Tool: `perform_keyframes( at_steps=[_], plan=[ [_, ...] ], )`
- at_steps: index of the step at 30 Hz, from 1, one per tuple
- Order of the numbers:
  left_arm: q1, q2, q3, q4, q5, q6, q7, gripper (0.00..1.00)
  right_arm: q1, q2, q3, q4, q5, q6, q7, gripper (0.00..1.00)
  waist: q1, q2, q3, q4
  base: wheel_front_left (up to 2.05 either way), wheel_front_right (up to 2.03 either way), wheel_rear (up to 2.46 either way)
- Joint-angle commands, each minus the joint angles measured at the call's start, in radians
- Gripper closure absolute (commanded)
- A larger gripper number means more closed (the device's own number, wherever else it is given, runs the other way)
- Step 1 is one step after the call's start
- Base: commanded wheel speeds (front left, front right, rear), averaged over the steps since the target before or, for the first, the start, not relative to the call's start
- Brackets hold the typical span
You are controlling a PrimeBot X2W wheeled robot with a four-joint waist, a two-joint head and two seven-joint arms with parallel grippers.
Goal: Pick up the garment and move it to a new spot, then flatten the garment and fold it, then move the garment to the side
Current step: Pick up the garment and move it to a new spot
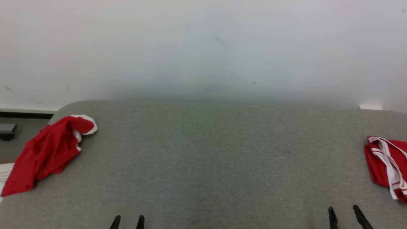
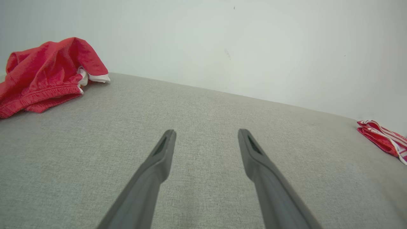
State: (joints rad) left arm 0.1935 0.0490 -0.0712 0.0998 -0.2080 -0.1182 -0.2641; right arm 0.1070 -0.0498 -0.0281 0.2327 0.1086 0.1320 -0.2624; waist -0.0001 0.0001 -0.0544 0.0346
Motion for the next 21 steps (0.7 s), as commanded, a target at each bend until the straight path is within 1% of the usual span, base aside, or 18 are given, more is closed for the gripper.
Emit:
perform_keyframes(
  at_steps=[1,6,10,14,18,21],
  plan=[
    [0.002,0.003,0.004,0.0,0.002,0.003,0.0,0.0,0.009,-0.001,0.015,0.0,0.009,-0.003,-0.002,0.0,0.0001,-0.0001,-0.006,0.079,0.0,0.0,0.0],
    [0.023,0.003,0.019,0.006,0.008,0.004,0.0,0.0,-0.01,-0.001,0.06,0.003,0.034,-0.003,-0.002,0.0,0.0001,-0.0001,-0.013,0.217,0.0,0.0,0.0],
    [0.047,0.003,0.039,0.001,0.002,0.011,0.0,0.0,-0.026,-0.002,0.13,0.016,0.048,-0.003,-0.002,0.0,0.0001,-0.0001,-0.017,0.3,0.0,0.0,0.0],
    [0.066,0.003,0.058,-0.009,-0.012,0.013,0.0,0.0,-0.045,-0.002,0.164,0.022,0.063,-0.003,-0.002,0.0,0.0001,-0.0001,-0.009,0.338,0.0,0.0,0.0],
    [0.055,0.004,0.086,-0.013,-0.017,0.006,0.0,0.0,-0.047,-0.002,0.186,0.025,0.063,-0.003,-0.002,0.0,0.0001,-0.0001,0.016,0.341,0.0,0.0,0.0],
    [0.001,0.039,0.11,-0.019,-0.003,0.0,0.0,0.0,-0.046,-0.002,0.184,0.021,0.054,-0.003,-0.002,0.0,0.0001,-0.0001,0.056,0.338,0.0,0.0,0.0]
  ],
)
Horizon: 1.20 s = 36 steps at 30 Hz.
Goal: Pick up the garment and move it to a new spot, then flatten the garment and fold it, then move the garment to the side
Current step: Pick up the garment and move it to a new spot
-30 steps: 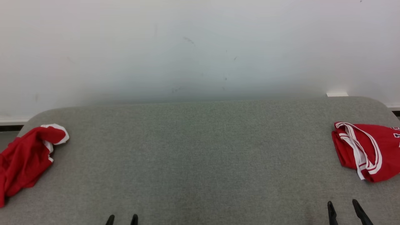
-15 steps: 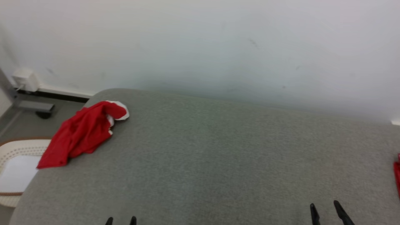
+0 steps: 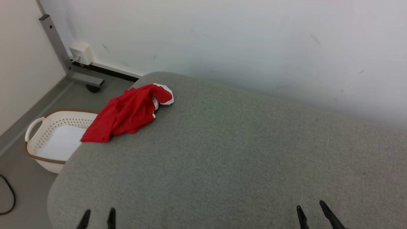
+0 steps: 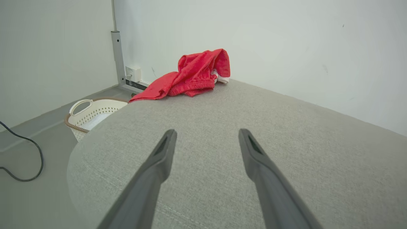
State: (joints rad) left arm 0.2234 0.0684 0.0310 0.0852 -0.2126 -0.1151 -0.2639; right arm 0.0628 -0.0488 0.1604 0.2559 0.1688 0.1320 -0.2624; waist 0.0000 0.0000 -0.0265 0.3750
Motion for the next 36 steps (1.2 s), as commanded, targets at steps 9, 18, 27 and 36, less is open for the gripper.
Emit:
perform_keyframes(
  at_steps=[9,18,27,36],
  plan=[
    [-0.466,0.197,0.027,0.159,-0.109,-0.016,0.039,0.0,-0.128,-0.007,-0.059,-0.023,-0.135,-0.003,-0.003,0.0,0.0,0.0,0.298,-0.037,0.0,0.0,0.0],
    [-0.891,0.336,-0.076,0.476,-0.205,-0.014,0.13,0.0,-0.247,-0.081,-0.042,-0.068,-0.202,-0.003,0.026,0.0,0.0,0.0,0.497,-0.104,0.0,0.0,0.0],
    [-1.083,0.401,-0.128,0.783,-0.235,-0.014,0.137,0.0,-0.21,-0.119,-0.043,-0.201,-0.216,-0.004,0.096,0.0,0.0,0.0,0.607,-0.183,0.0,0.0,0.0],
    [-1.156,0.398,-0.193,0.96,-0.313,-0.014,0.117,1.0,-0.145,-0.12,-0.076,-0.29,-0.218,-0.004,0.136,0.0,0.0,0.0,0.616,-0.21,0.0,0.0,0.0]
  ],
)
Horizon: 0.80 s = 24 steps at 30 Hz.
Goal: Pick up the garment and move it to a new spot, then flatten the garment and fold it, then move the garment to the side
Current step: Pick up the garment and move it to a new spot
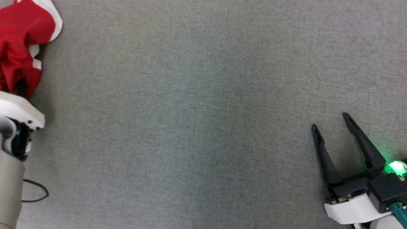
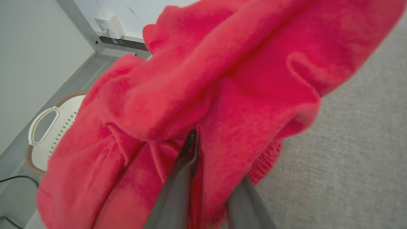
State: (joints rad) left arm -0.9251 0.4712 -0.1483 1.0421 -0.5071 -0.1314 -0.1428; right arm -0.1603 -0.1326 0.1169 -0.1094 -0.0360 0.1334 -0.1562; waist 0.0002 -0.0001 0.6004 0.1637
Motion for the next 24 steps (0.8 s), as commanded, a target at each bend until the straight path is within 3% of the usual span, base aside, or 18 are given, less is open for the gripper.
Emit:
perform_keyframes(
  at_steps=[1,6,11,17,24],
  plan=[
    [-0.012,-0.003,-0.029,-0.005,-0.031,0.002,-0.012,1.0,0.081,-0.033,-0.031,0.077,-0.012,-0.005,0.029,0.0,-0.0002,0.0001,-0.021,0.003,0.0,0.0,0.0],
    [-0.026,0.035,-0.075,-0.055,-0.092,0.002,-0.048,1.0,0.079,-0.006,-0.003,0.101,0.006,-0.004,-0.002,0.0,-0.0002,0.0001,-0.086,0.003,0.0,0.0,0.0],
    [-0.036,0.101,-0.148,-0.189,-0.185,0.002,-0.049,1.0,0.067,0.023,0.021,0.161,0.036,-0.004,-0.049,0.0,-0.0002,0.0001,-0.209,-0.008,0.0,0.0,0.0],
    [-0.045,0.161,-0.229,-0.377,-0.254,0.002,0.029,1.0,0.062,0.043,0.051,0.253,0.084,-0.004,-0.089,0.0,-0.0002,0.0001,-0.372,-0.037,0.0,0.0,0.0],
    [0.007,0.142,-0.267,-0.674,-0.376,0.002,0.202,1.0,0.086,0.058,0.045,0.301,0.123,-0.004,-0.107,0.0,-0.0002,0.0001,-0.49,-0.078,0.0,0.0,0.0]
  ],
)
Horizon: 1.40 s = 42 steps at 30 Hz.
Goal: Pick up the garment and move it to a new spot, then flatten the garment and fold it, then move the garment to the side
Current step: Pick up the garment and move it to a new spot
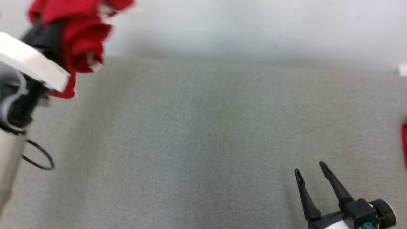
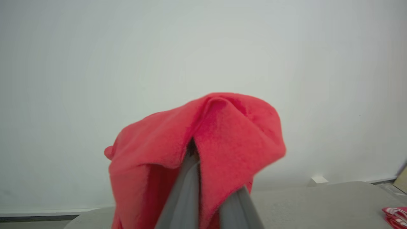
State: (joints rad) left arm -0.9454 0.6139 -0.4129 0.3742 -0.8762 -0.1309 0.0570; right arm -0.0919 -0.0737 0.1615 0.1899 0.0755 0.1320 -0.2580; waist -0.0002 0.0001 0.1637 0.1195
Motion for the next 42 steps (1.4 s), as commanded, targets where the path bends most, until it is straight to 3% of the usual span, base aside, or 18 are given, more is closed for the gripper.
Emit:
perform_keyframes(
  at_steps=[1,5,10,16,19,24,30,35,36,37,38,39,42],
  plan=[
    [0.043,-0.006,-0.003,-0.06,-0.029,0.009,0.031,1.0,0.019,0.001,0.0,0.006,0.014,-0.003,-0.006,0.0,0.0002,-0.0001,-0.064,-0.043,0.0,0.0,0.0],
    [0.131,-0.028,-0.016,-0.291,-0.118,0.055,0.126,1.0,0.031,0.008,0.009,0.016,0.023,-0.003,-0.007,0.0,0.0002,-0.0001,-0.095,-0.097,0.0,0.0,0.0],
    [0.255,-0.083,-0.039,-0.529,-0.196,0.145,0.168,1.0,0.042,0.014,0.005,0.007,0.025,-0.003,-0.007,0.0,0.0002,-0.0001,-0.103,-0.176,0.0,0.0,0.0],
    [0.388,-0.2,-0.132,-0.604,-0.229,0.195,0.142,1.0,0.053,0.017,0.006,0.004,0.025,-0.003,-0.007,0.0,0.0002,-0.0001,-0.092,-0.26,0.0,0.0,0.0],
    [0.447,-0.265,-0.181,-0.549,-0.249,0.191,0.119,1.0,0.048,0.018,0.013,0.006,0.025,-0.003,-0.007,0.0,0.0002,-0.0001,-0.084,-0.296,0.0,0.0,0.0],
    [0.521,-0.332,-0.166,-0.323,-0.299,0.202,0.059,1.0,0.04,0.022,0.018,0.004,0.031,-0.003,-0.007,0.0,0.0002,-0.0001,-0.067,-0.34,0.0,0.0,0.0],
    [0.52,-0.333,-0.137,-0.009,-0.293,0.183,-0.004,1.0,0.037,0.022,0.016,0.012,0.031,-0.003,-0.007,0.0,0.0002,-0.0001,-0.054,-0.364,0.0,0.0,0.0],
    [0.479,-0.347,-0.096,0.174,-0.284,0.17,-0.092,1.0,0.052,0.023,0.007,0.019,0.022,-0.003,-0.007,0.0,0.0002,-0.0001,-0.055,-0.357,0.0,0.0,0.0],
    [0.473,-0.351,-0.096,0.203,-0.271,0.168,-0.114,0.9,0.053,0.023,0.007,0.021,0.02,-0.003,-0.007,0.0,0.0002,-0.0001,-0.056,-0.352,0.0,0.0,0.0],
    [0.465,-0.354,-0.1,0.231,-0.262,0.164,-0.131,0.62,0.054,0.023,0.004,0.023,0.019,-0.003,-0.007,0.0,0.0002,-0.0001,-0.058,-0.347,0.0,0.0,0.0],
    [0.458,-0.355,-0.107,0.254,-0.244,0.159,-0.152,0.14,0.052,0.022,0.003,0.025,0.019,-0.003,-0.007,0.0,0.0002,-0.0001,-0.06,-0.342,0.0,0.0,0.0],
    [0.45,-0.353,-0.118,0.278,-0.218,0.158,-0.175,0.0,0.051,0.023,0.004,0.027,0.018,-0.003,-0.007,0.0,0.0002,-0.0001,-0.062,-0.338,0.0,0.0,0.0],
    [0.435,-0.346,-0.167,0.332,-0.132,0.15,-0.252,0.0,0.052,0.023,0.002,0.032,0.016,-0.003,-0.007,0.0,0.0002,-0.0001,-0.075,-0.32,0.0,0.0,0.0]
  ],
)
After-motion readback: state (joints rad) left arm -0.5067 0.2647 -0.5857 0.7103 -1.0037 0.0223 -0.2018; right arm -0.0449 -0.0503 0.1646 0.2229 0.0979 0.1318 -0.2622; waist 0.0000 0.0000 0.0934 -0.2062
